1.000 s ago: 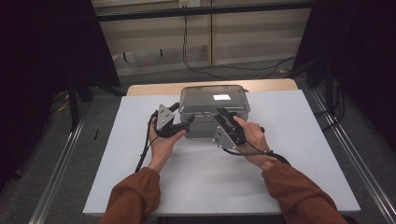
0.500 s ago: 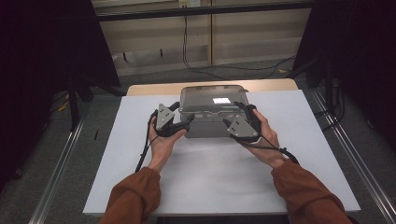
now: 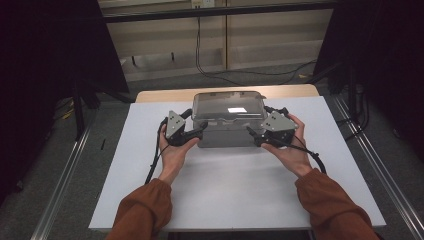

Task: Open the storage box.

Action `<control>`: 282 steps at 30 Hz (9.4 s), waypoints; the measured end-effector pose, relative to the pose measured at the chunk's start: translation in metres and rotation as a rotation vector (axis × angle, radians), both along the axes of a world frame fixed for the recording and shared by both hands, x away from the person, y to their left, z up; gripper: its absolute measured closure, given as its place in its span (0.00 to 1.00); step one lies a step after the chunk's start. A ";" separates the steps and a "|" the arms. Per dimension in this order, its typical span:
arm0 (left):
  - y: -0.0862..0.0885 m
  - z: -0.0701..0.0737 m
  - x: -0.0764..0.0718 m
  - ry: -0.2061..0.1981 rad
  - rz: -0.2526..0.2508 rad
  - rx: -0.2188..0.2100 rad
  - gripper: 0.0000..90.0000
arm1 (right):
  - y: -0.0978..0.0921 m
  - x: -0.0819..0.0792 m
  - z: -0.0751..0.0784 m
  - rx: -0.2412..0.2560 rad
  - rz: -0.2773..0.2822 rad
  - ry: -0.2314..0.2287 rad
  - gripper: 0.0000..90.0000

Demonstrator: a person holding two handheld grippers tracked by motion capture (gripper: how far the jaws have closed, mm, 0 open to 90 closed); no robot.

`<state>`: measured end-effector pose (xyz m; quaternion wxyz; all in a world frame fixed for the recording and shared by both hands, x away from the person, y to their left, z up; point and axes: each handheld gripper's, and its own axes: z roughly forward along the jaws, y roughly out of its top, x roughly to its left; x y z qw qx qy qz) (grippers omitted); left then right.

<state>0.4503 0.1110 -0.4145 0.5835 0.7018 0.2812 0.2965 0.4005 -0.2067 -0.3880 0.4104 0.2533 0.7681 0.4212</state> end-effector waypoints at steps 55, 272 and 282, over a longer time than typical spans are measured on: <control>0.004 0.026 0.030 0.011 -0.007 -0.002 0.43 | -0.031 0.036 0.009 0.245 0.032 -0.025 0.53; -0.010 0.020 0.168 0.402 0.082 -0.037 0.75 | -0.041 0.192 -0.013 0.629 -0.173 0.341 0.74; -0.012 0.018 0.171 0.437 0.087 -0.059 0.71 | -0.037 0.195 -0.014 0.596 -0.202 0.358 0.69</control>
